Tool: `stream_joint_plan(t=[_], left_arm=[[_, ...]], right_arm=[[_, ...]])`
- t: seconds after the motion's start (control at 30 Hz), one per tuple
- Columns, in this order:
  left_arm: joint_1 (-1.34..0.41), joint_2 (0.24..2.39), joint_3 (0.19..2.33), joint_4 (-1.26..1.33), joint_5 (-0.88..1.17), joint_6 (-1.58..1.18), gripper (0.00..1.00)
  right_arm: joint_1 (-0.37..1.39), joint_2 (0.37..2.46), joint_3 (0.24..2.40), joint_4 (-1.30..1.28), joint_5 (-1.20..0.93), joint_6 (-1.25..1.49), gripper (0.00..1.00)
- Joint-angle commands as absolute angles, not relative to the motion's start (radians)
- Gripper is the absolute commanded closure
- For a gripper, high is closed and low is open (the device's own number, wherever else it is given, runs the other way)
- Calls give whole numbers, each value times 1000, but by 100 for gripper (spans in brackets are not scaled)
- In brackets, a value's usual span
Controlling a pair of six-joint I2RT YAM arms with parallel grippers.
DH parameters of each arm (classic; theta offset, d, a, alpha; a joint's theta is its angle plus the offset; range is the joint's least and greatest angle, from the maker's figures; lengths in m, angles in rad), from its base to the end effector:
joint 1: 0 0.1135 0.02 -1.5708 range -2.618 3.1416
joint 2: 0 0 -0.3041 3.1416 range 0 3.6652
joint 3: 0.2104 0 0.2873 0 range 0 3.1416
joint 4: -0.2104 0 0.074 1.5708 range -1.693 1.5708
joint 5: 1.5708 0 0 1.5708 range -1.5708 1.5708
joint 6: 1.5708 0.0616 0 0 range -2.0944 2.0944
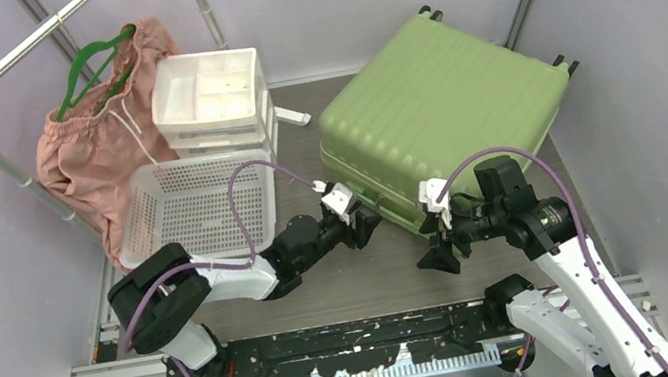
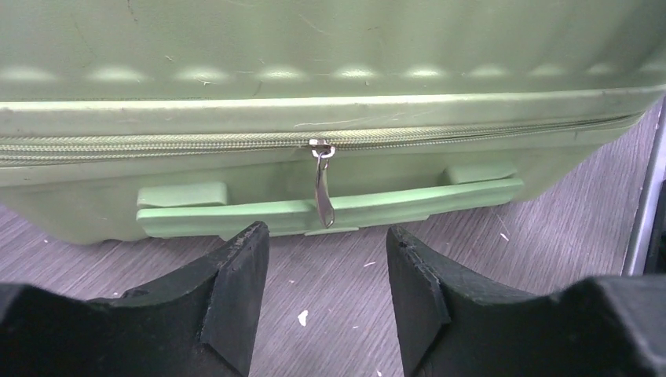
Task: Open, take out, and arrange the luggage
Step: Unzip the luggage at the center of the board.
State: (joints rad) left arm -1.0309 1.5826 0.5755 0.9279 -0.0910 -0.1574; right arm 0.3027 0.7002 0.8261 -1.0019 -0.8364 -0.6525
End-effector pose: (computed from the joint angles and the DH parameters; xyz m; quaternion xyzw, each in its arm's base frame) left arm 0.1895 -0.3054 0.2014 0.2824 0.6780 -0.3518 0.5804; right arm 0.1128 0.0831 0.3157 -0.5177 0.6995 0.3219 0.3728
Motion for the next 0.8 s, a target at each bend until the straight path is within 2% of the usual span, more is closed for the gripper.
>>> stream_joint_plan(t=[0.0,0.43,0.53,0.67,0.77], left_arm=[[-1019,1606,631,1006,-61,-157,43],[-1000,1722,729,1010,-51,-194,56],[-996,1738,748,1010,-55,-207,65],[-994,1751,761,984,-54,-210,69],[-990,1755,765,982,-50,-212,83]], right_arm=[[300,706,841,-951,-803,-650,25],[299,713,844,-965,-800,-658,25],[303,715,845,-965,-799,-660,26],[307,709,845,-965,-796,-660,25],[307,709,844,-965,-794,-661,25]])
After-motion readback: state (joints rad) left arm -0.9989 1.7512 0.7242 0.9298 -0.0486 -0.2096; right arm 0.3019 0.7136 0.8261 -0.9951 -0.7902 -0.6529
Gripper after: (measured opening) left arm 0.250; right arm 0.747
